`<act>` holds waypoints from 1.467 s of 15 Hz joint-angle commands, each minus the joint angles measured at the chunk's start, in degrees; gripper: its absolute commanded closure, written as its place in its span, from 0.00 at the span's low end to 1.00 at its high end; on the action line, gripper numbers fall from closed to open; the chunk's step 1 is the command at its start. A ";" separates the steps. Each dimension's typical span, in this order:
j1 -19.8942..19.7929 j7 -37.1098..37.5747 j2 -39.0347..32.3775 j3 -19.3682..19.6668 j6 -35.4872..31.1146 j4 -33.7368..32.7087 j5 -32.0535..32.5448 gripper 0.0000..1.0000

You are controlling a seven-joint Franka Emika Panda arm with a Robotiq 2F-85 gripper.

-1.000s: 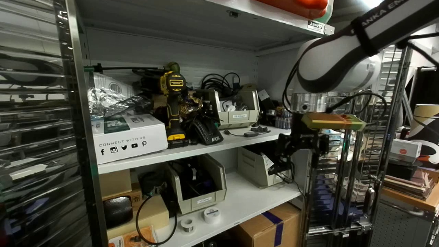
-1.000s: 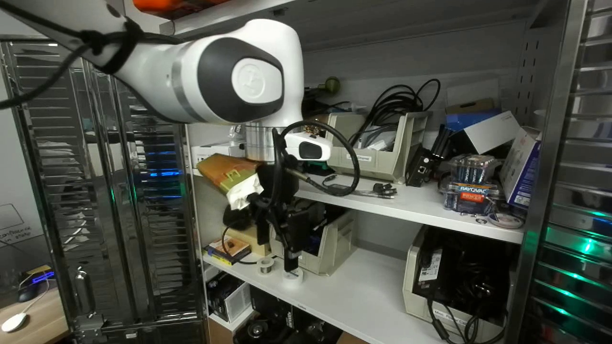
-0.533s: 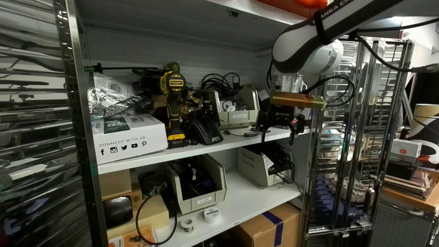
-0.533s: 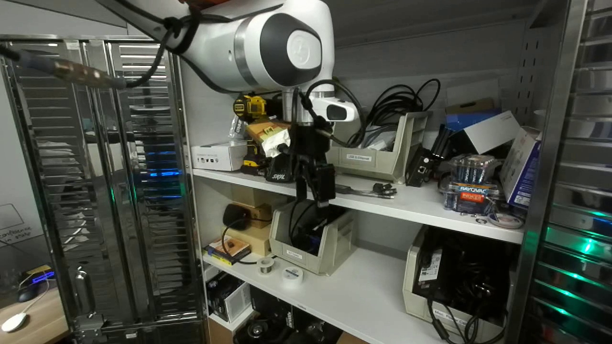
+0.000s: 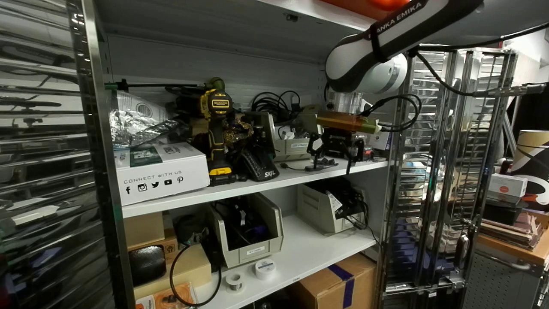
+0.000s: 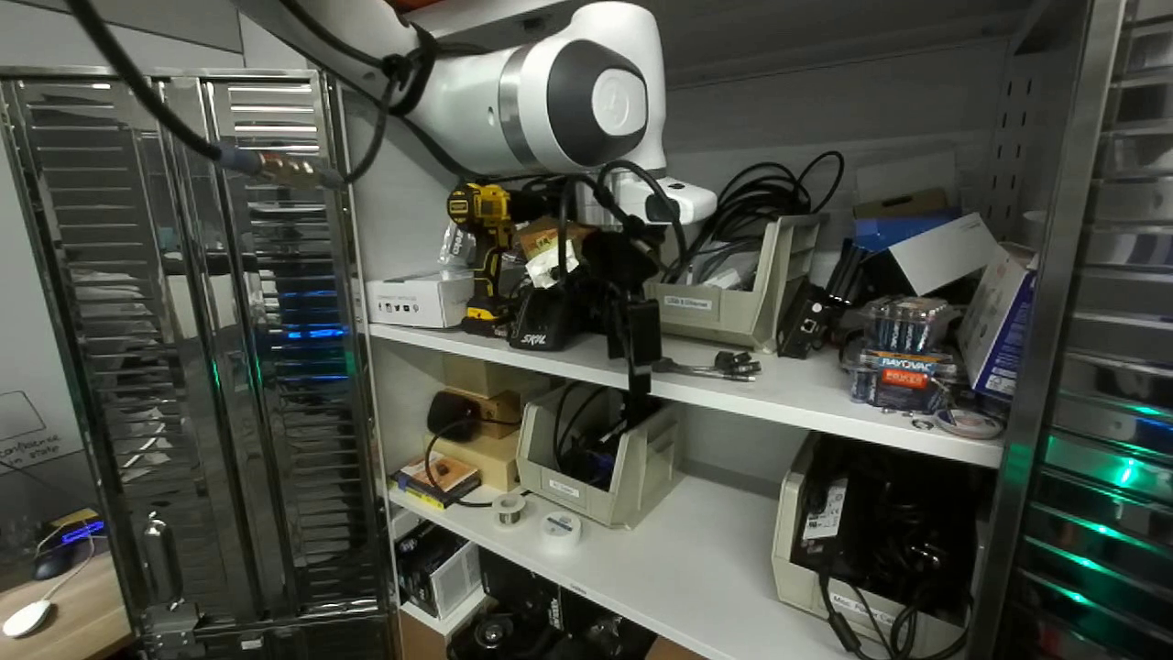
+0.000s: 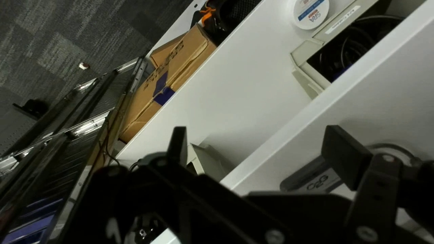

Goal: Put the grey cable inside the tool box

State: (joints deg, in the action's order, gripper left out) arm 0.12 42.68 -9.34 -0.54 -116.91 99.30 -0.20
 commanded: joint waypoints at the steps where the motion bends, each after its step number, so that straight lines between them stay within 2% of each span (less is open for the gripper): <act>1: 1.60 5.38 -4.58 1.02 -0.27 -6.98 0.88 0.00; 6: 3.04 9.67 -7.73 1.55 1.15 -13.05 1.88 0.00; 11: 4.10 13.93 -12.45 2.72 5.75 -18.22 5.00 0.00; 15: 4.41 14.90 -16.19 3.29 5.35 -21.82 5.44 0.00; 19: 4.37 14.25 -16.96 3.22 7.98 -24.42 4.54 0.00; 20: 4.29 13.90 -16.88 3.13 8.40 -24.43 4.29 0.15; 22: 4.26 13.63 -16.82 3.07 9.75 -24.67 4.17 0.34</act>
State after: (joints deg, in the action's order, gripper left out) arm 3.71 56.37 -24.65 1.89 -109.94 77.98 4.45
